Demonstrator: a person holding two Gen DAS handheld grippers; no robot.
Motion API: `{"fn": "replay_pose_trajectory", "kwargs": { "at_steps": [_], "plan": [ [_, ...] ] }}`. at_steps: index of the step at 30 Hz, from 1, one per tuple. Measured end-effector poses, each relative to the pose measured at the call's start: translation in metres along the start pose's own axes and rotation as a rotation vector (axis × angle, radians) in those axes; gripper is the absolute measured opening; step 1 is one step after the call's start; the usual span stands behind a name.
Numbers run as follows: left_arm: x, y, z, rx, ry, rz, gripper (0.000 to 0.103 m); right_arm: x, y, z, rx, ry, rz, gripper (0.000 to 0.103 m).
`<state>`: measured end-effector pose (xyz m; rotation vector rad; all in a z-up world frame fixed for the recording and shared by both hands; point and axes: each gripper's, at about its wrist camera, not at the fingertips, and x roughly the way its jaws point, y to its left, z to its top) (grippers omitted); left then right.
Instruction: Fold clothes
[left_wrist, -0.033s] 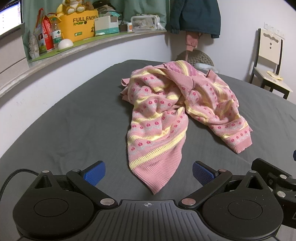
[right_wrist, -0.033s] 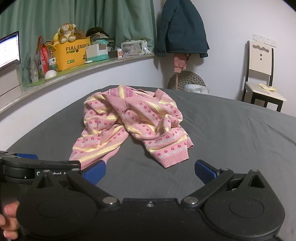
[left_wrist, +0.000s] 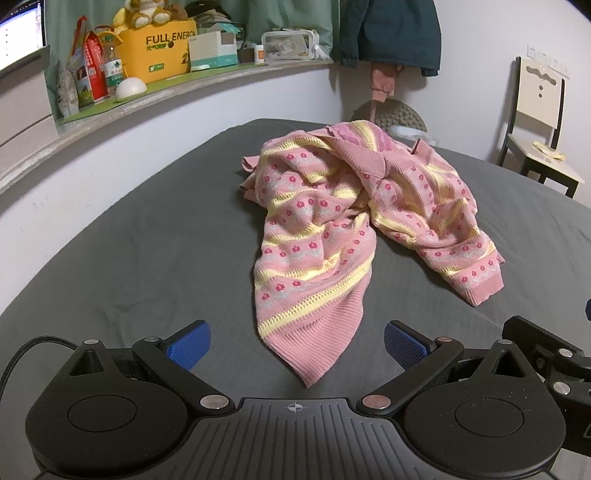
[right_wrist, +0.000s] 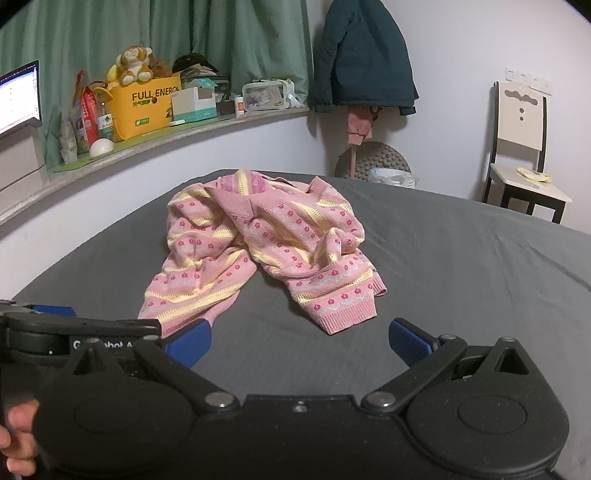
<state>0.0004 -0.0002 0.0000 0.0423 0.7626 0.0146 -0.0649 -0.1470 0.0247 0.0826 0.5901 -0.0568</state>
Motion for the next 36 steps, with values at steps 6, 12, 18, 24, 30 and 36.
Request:
{"fn": "replay_pose_trajectory", "kwargs": {
  "at_steps": [6, 12, 18, 24, 30, 36],
  "plan": [
    [0.0005, -0.0008, 0.0034, 0.004, -0.003, 0.003, 0.103, -0.0038, -0.0003, -0.0049, -0.003, -0.011, -0.006, 0.103],
    [0.0059, -0.0016, 0.0031, -0.007, 0.022, -0.005, 0.103, 0.0021, -0.0007, 0.0002, -0.005, 0.005, -0.009, 0.103],
    [0.0063, -0.0009, 0.0031, -0.014, 0.025, -0.009, 0.103, 0.0012, -0.0012, -0.0007, -0.011, 0.004, -0.009, 0.103],
    [0.0067, 0.0004, 0.0029, -0.019, 0.029, -0.012, 0.103, 0.0017, -0.0001, 0.0005, -0.018, 0.001, -0.008, 0.103],
    [0.0079, 0.0006, 0.0031, -0.021, 0.034, -0.011, 0.103, 0.0023, 0.0025, 0.0020, -0.027, -0.001, -0.006, 0.103],
    [0.0094, 0.0009, 0.0032, -0.022, 0.040, -0.010, 0.103, 0.0035, 0.0037, 0.0029, -0.031, -0.001, -0.002, 0.103]
  ]
}}
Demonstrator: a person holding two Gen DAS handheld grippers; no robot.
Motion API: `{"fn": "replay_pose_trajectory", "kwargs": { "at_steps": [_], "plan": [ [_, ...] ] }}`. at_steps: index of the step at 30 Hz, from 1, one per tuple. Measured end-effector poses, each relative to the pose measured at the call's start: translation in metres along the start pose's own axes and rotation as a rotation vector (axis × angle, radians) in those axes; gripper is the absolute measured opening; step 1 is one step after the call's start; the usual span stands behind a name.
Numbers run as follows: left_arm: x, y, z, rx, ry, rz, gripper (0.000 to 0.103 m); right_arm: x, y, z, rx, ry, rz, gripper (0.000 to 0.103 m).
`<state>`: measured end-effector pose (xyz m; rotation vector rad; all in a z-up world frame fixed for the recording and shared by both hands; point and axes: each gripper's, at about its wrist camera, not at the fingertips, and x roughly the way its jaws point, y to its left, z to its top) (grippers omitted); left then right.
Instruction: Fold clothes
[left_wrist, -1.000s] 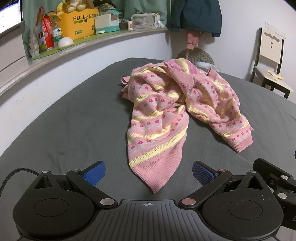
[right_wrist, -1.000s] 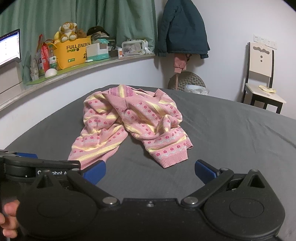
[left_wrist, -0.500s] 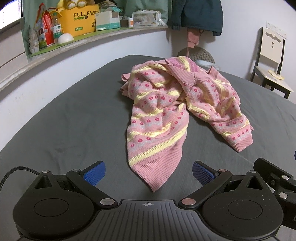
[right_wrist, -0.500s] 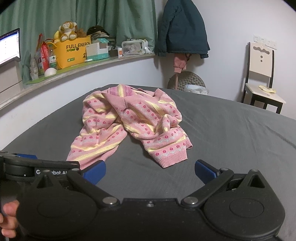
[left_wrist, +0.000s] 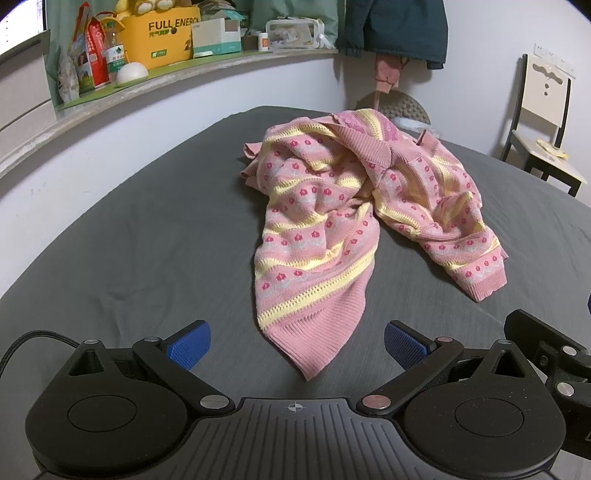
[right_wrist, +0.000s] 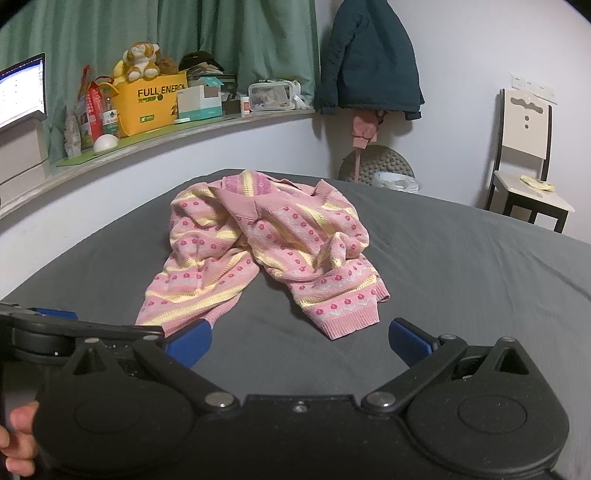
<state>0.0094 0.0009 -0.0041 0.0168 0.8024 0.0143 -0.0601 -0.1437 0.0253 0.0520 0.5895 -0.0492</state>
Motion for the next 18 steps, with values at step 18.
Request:
{"fn": "replay_pose_trajectory", "kwargs": {
  "at_steps": [18],
  "plan": [
    [0.0000, 0.0000, 0.0021, -0.002, -0.001, 0.009, 0.103, -0.0018, 0.0006, 0.0097, -0.015, -0.010, 0.011, 0.103]
  ]
}}
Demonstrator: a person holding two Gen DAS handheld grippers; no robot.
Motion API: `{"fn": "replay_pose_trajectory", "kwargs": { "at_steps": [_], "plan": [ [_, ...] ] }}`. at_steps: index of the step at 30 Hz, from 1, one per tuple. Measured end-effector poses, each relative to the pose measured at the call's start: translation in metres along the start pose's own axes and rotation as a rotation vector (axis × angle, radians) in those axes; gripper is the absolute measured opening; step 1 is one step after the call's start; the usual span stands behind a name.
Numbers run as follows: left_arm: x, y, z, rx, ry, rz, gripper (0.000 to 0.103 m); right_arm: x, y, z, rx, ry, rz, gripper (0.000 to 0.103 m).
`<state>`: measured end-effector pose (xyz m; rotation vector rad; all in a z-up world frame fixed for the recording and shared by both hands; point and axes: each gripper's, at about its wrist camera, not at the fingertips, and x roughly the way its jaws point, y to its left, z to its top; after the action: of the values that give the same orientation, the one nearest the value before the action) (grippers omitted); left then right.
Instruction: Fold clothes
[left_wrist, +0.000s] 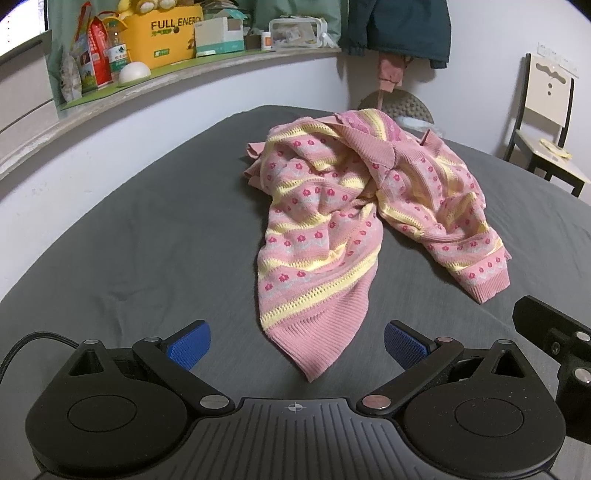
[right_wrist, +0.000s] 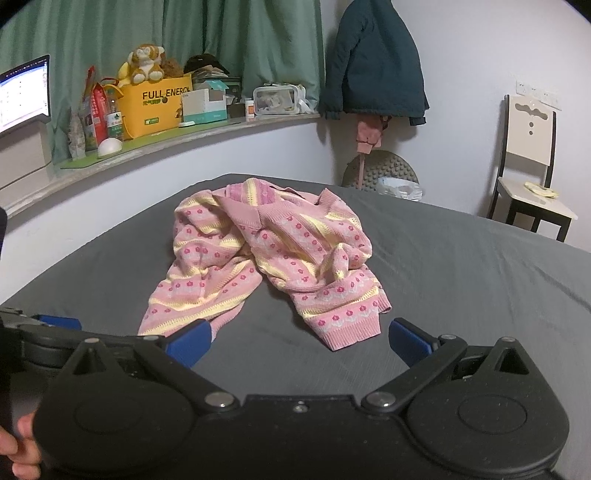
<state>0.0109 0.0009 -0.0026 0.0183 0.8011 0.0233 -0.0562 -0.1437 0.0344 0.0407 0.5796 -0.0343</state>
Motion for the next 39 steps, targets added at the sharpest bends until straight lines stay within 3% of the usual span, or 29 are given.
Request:
{"fn": "replay_pose_trajectory", "kwargs": {
  "at_steps": [8, 18, 22, 24, 28, 31, 34, 37, 39],
  "plan": [
    [-0.001, -0.004, 0.018, 0.013, -0.045, 0.035, 0.103, 0.010, -0.011, 0.018, 0.009, -0.016, 0.010, 0.103],
    [0.028, -0.009, 0.069, -0.021, -0.062, 0.097, 0.103, 0.070, -0.029, 0.045, -0.079, 0.022, -0.010, 0.103],
    [0.036, -0.009, 0.062, -0.038, -0.143, 0.122, 0.103, 0.101, -0.027, 0.047, -0.145, 0.041, 0.004, 0.103],
    [0.042, -0.009, 0.055, -0.019, -0.163, 0.111, 0.103, 0.115, -0.022, 0.047, -0.209, 0.029, -0.004, 0.097],
    [0.058, -0.001, 0.056, 0.001, -0.122, 0.046, 0.103, 0.143, -0.012, 0.060, -0.270, -0.007, 0.002, 0.082],
    [0.072, 0.012, 0.057, -0.071, -0.084, 0.020, 0.103, 0.160, -0.005, 0.073, -0.279, -0.034, 0.053, 0.080],
    [0.084, 0.026, 0.059, -0.171, -0.044, 0.050, 0.103, 0.172, 0.010, 0.078, -0.318, -0.039, 0.174, 0.078],
    [0.084, 0.039, 0.058, -0.245, -0.062, 0.079, 0.103, 0.177, 0.020, 0.076, -0.295, -0.033, 0.173, 0.059],
    [0.083, 0.045, 0.055, -0.275, -0.070, 0.080, 0.103, 0.179, 0.024, 0.074, -0.263, -0.030, 0.155, 0.054]
  ]
}}
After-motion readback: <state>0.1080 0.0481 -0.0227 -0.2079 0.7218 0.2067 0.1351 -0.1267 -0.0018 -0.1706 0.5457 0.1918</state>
